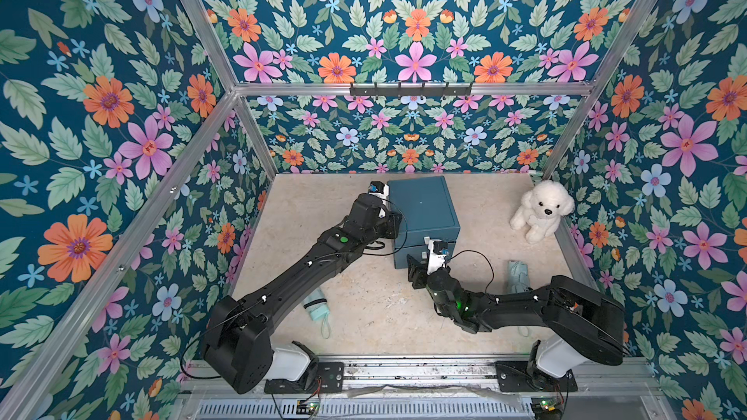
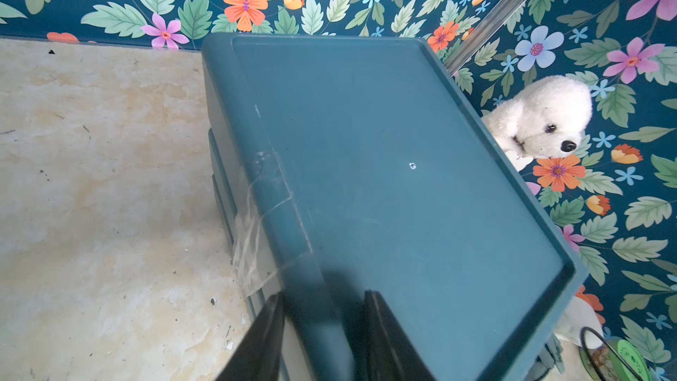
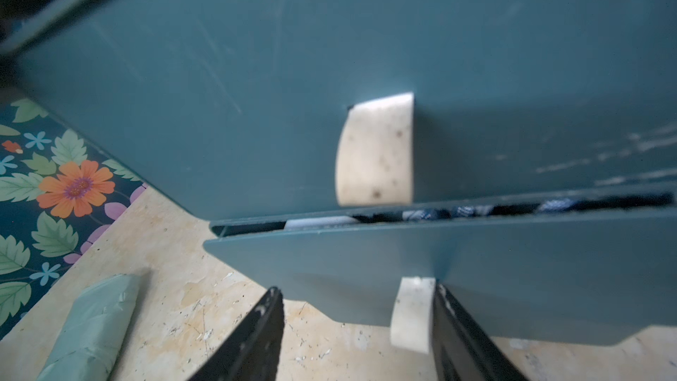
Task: Place the umbrella in the drawer by color
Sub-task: Close the drawer in the storage box.
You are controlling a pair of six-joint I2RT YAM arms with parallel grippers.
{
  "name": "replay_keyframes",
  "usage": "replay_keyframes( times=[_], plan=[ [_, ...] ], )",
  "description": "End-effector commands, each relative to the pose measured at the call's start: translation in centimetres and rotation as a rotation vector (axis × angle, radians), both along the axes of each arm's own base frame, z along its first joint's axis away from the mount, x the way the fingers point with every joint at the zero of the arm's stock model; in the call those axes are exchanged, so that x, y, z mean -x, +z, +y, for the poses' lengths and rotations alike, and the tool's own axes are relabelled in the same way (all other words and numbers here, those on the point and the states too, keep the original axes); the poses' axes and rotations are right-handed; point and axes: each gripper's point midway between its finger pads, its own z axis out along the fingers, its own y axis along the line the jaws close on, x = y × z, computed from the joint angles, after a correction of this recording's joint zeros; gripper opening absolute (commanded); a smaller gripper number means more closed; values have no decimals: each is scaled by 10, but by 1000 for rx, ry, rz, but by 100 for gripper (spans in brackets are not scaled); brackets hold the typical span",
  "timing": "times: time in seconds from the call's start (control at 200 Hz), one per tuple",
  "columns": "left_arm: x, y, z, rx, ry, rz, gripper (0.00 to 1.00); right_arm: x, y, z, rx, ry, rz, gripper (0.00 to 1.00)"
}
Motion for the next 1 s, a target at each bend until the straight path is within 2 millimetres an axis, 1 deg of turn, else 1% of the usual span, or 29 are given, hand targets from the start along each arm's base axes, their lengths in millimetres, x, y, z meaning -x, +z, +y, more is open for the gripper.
replay_keyframes(
  times=[0.0, 0.125, 0.27, 0.33, 0.385, 0.435, 0.48, 0.495, 0.57, 0.625, 0.69, 0.77, 0.805, 0.88, 0.995],
  plan=[
    [23, -42, 15, -145, -37, 140, 40, 0, 23, 8, -81, 19, -53, 67],
    [24, -41, 16, -147, -39, 138, 40, -1, 23, 6, -82, 2, -53, 69],
    [24, -41, 17, -154, -36, 137, 41, -3, 24, 11, -71, 4, -56, 69],
    [24, -41, 17, -156, -34, 137, 41, 2, 26, 15, -75, 23, -58, 69],
    [23, -41, 18, -157, -29, 135, 41, 11, 29, 13, -74, 25, -68, 69],
    [23, -40, 18, -158, -23, 136, 42, 23, 32, 7, -78, 11, -66, 68],
    [21, -39, 19, -157, -14, 134, 42, 30, 35, -5, -103, -21, -44, 67],
    [21, -39, 19, -157, -12, 136, 42, 32, 34, -9, -108, -30, -29, 67],
    [20, -38, 19, -150, -1, 136, 44, 41, 26, -32, -238, -71, 92, 65],
    [19, -37, 19, -145, 8, 140, 45, 49, 26, -35, -320, -33, 135, 64],
    [18, -36, 20, -138, 20, 140, 46, 55, 20, -35, -375, -9, 201, 63],
    [17, -36, 23, -138, 38, 138, 47, 54, 12, -34, -451, 19, 289, 58],
    [16, -34, 24, -135, 47, 134, 47, 51, 8, -36, -489, 21, 316, 56],
    [14, -35, 26, -134, 62, 135, 47, 46, 8, -40, -596, 34, 340, 53],
    [14, -34, 24, -126, 64, 140, 48, 35, 2, -42, -658, 29, 373, 51]
  ],
)
